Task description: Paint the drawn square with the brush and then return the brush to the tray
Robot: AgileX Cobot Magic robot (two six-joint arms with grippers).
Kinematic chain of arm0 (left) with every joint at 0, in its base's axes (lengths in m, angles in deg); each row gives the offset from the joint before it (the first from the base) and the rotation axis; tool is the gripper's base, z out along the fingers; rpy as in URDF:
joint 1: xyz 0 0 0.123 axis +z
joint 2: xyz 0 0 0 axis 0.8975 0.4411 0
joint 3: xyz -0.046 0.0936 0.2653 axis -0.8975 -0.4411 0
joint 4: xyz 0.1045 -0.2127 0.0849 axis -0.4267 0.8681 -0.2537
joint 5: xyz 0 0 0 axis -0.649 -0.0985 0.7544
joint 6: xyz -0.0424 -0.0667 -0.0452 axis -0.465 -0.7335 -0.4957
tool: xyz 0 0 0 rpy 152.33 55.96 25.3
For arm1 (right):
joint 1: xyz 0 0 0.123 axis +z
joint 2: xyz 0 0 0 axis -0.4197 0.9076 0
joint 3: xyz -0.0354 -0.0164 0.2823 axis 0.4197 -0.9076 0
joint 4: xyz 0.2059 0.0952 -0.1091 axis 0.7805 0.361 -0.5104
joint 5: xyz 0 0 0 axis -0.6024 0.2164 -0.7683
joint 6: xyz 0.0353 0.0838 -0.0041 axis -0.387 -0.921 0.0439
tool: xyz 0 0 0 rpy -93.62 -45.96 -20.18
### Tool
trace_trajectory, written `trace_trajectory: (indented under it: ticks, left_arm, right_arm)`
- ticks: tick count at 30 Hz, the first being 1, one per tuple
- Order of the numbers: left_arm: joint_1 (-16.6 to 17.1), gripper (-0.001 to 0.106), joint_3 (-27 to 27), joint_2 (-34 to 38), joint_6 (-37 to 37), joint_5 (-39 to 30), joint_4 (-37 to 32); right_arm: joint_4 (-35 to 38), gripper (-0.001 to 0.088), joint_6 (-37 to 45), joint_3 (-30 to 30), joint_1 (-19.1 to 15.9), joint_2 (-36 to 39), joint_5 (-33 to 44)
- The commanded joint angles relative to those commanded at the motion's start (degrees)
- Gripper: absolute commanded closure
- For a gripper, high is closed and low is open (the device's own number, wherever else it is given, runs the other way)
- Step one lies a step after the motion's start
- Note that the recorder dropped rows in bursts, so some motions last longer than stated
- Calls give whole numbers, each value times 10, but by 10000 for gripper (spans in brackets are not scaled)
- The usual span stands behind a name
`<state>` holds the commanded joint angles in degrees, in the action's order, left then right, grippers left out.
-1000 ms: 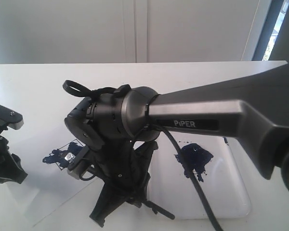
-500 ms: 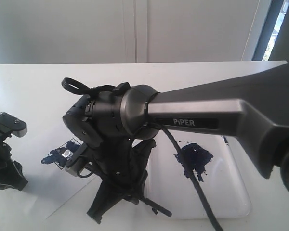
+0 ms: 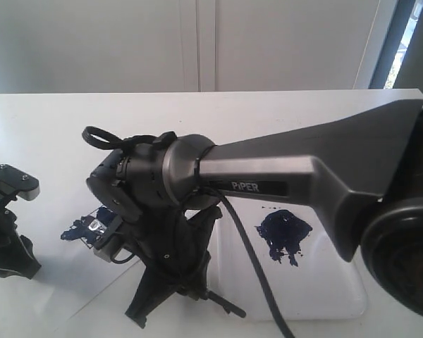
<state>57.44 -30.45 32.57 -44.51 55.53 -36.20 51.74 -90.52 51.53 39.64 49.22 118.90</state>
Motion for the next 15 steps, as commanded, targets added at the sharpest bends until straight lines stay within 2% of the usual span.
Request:
trace_trajectory:
  ticks: [2, 8, 15]
  left_arm:
    - [0, 570, 0, 0, 0, 0, 0]
    - [0, 570, 0, 0, 0, 0, 0]
    - [0, 570, 0, 0, 0, 0, 1]
  right_arm:
    - [-43, 868, -18, 0, 0, 0, 0]
    - [-98, 868, -44, 0, 0, 0, 0]
    - [-114, 868, -45, 0, 0, 0, 0]
